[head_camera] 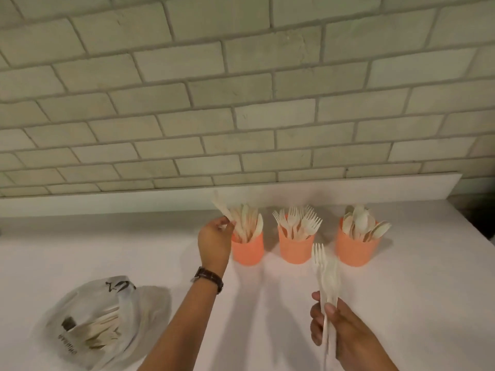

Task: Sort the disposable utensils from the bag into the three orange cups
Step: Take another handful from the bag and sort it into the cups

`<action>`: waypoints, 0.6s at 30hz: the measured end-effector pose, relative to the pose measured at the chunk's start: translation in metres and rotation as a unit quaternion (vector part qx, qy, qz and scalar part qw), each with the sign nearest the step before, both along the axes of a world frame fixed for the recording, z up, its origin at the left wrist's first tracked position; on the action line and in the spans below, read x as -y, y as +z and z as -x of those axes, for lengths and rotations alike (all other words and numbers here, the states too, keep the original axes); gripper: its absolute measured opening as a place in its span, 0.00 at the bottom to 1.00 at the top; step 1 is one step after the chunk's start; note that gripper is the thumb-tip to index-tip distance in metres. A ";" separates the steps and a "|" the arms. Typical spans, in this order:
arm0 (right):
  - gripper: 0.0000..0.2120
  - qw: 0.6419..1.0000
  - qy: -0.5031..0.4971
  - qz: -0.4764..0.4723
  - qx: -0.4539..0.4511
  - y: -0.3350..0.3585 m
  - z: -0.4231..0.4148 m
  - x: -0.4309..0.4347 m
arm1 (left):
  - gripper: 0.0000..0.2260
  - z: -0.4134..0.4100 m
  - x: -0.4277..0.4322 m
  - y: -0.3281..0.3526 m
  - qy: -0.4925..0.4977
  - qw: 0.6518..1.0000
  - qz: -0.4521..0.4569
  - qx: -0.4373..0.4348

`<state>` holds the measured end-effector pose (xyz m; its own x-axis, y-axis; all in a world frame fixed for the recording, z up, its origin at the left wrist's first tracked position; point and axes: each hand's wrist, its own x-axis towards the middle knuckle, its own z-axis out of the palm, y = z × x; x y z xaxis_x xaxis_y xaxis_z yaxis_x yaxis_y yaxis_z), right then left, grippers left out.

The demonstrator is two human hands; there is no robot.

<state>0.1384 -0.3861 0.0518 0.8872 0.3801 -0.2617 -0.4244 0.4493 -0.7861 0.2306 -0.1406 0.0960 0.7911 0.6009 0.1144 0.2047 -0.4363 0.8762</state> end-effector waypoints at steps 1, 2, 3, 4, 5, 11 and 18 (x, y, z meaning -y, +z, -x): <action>0.20 1.000 -0.015 0.014 0.003 0.000 0.003 -0.007 | 0.10 -0.005 -0.004 -0.010 -0.018 0.999 -0.015 -0.030; 0.16 0.999 -0.031 0.042 0.016 0.001 0.004 -0.014 | 0.12 -0.007 -0.007 -0.018 -0.034 0.998 -0.029 -0.050; 0.13 0.994 -0.046 0.088 0.042 0.001 0.005 -0.019 | 0.14 -0.007 -0.009 -0.025 -0.046 0.997 -0.035 -0.059; 0.12 0.983 -0.060 0.153 0.085 0.003 0.006 -0.023 | 0.15 -0.005 -0.009 -0.030 -0.055 0.996 -0.029 -0.056; 0.11 0.965 -0.070 0.217 0.128 0.006 0.006 -0.027 | 0.17 -0.002 -0.009 -0.032 -0.059 0.997 -0.017 -0.048; 0.13 0.878 -0.116 0.404 0.231 0.014 -0.015 -0.034 | 0.11 0.039 -0.007 -0.028 -0.090 0.995 0.030 0.017; 0.06 0.855 -0.154 0.406 0.283 0.047 -0.114 -0.052 | 0.14 0.082 -0.013 -0.017 -0.095 0.989 0.092 0.058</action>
<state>0.2525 -0.3339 0.0986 0.9843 0.0017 0.1765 0.1677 -0.3213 -0.9320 0.1485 -0.1274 0.0793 0.8798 0.4613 0.1147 0.0265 -0.2885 0.9571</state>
